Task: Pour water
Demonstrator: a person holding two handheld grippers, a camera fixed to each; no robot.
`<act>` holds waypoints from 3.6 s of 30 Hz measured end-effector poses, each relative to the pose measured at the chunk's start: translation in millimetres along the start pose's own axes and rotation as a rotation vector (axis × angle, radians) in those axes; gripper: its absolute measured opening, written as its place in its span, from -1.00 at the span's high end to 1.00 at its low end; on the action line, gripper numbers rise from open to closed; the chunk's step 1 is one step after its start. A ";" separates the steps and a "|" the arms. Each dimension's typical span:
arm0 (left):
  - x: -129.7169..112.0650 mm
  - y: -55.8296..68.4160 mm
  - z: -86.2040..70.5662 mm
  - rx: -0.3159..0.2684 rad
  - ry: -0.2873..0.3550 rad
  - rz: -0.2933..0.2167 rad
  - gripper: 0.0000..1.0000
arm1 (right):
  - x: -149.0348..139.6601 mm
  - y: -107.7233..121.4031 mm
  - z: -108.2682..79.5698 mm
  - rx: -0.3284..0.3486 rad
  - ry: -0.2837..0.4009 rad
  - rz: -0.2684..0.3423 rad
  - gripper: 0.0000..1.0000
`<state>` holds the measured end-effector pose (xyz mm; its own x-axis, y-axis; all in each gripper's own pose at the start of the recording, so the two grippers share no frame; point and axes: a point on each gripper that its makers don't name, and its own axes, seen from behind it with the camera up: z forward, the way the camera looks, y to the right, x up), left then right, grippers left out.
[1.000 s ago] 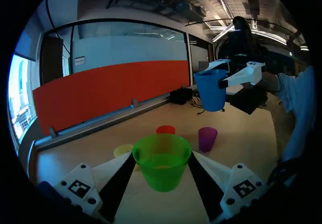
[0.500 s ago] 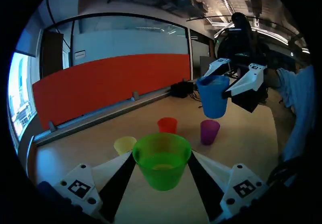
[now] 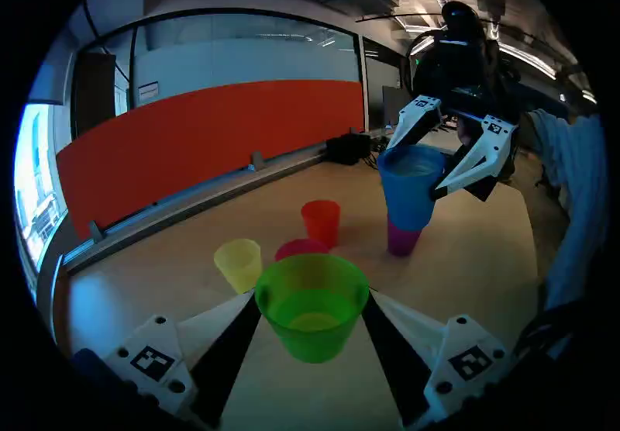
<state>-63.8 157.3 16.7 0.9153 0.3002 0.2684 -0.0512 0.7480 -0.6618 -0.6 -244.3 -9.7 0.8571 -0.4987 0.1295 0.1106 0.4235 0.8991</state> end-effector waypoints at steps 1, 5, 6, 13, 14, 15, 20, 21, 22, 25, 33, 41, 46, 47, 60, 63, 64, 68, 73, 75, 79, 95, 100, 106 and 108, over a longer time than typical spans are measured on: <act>-1.8 0.1 0.8 -0.002 -0.007 0.000 -0.74 | -1.7 -0.6 1.5 0.002 -0.006 -0.003 -0.85; -9.9 0.8 4.4 -0.008 -0.039 0.003 -0.74 | -10.4 -2.1 8.2 0.012 -0.034 -0.010 -0.85; -12.0 1.1 5.3 -0.010 -0.047 0.004 -0.74 | -12.8 -2.5 9.8 0.014 -0.041 -0.010 -0.85; -26.1 4.7 12.4 -0.026 -0.103 0.018 -0.74 | -32.3 -5.7 21.9 0.034 -0.095 -0.011 -0.85; -28.3 5.4 13.7 -0.030 -0.112 0.019 -0.74 | -35.0 -6.1 23.9 0.036 -0.101 -0.013 -0.85; -30.4 6.0 14.9 -0.033 -0.120 0.021 -0.74 | -37.0 -6.5 25.4 0.038 -0.107 -0.014 -0.85; -42.6 8.6 21.9 -0.048 -0.158 0.030 -0.75 | -44.1 -9.1 32.6 0.047 -0.124 -0.012 -0.84; -45.1 9.1 23.3 -0.050 -0.165 0.032 -0.75 | -45.4 -9.5 33.8 0.049 -0.127 -0.011 -0.85; -47.5 9.6 24.8 -0.052 -0.172 0.033 -0.74 | -46.7 -9.7 35.0 0.050 -0.130 -0.010 -0.85; -54.2 11.4 29.2 -0.059 -0.189 0.037 -0.74 | -50.9 -10.5 38.7 0.054 -0.139 -0.009 -0.85; -64.9 13.5 40.2 -0.072 -0.208 0.033 -0.74 | -59.0 -11.2 44.7 0.057 -0.154 -0.010 -0.85; -71.3 14.9 45.4 -0.078 -0.211 0.020 -0.74 | -64.7 -10.4 46.6 0.055 -0.162 -0.001 -0.85; -75.3 16.5 46.1 -0.082 -0.212 0.014 -0.74 | -65.5 -9.3 46.9 0.050 -0.162 -0.003 -0.85; -76.2 16.9 46.2 -0.083 -0.211 0.013 -0.74 | -65.6 -9.0 46.9 0.049 -0.162 -0.003 -0.85; -80.5 17.4 42.7 -0.083 -0.197 -0.011 -0.75 | -73.6 -11.5 49.5 0.045 -0.174 -0.002 -0.85; -81.8 17.6 43.3 -0.080 -0.204 -0.008 -0.76 | -74.7 -12.0 50.4 0.045 -0.174 -0.002 -0.85; -82.8 17.6 43.4 -0.079 -0.208 -0.005 -0.80 | -75.0 -11.9 50.8 0.044 -0.175 -0.002 -0.85; -87.2 17.1 42.9 -0.073 -0.224 0.008 -0.93 | -76.8 -11.6 52.9 0.042 -0.174 0.002 -0.85; -89.5 16.9 39.8 -0.071 -0.232 0.006 -0.93 | -82.0 -12.5 57.4 0.044 -0.175 0.008 -0.85; -90.0 16.5 37.9 -0.070 -0.232 0.001 -0.93 | -84.6 -12.8 59.6 0.043 -0.176 0.010 -0.85; -90.1 13.3 33.4 -0.060 -0.229 -0.004 -0.94 | -88.5 -13.8 64.5 0.043 -0.176 0.015 -0.85; -95.2 14.4 15.9 -0.057 -0.229 -0.006 -0.93 | -101.3 -22.7 84.8 0.047 -0.173 0.046 -0.85; -94.5 16.4 13.6 -0.059 -0.226 -0.006 -0.93 | -103.8 -24.4 87.3 0.047 -0.177 0.043 -0.85; -93.8 17.0 10.4 -0.057 -0.221 -0.011 -0.94 | -108.1 -24.9 85.5 0.044 -0.182 0.041 -0.85; -93.7 17.0 9.3 -0.057 -0.220 -0.014 -0.93 | -109.9 -25.0 84.0 0.043 -0.184 0.041 -0.85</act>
<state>-154.2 147.4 -13.1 0.8064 0.4167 0.4196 -0.0113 0.7203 -0.6936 -139.8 -263.6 -11.3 0.7534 -0.6133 0.2372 0.0526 0.4156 0.9080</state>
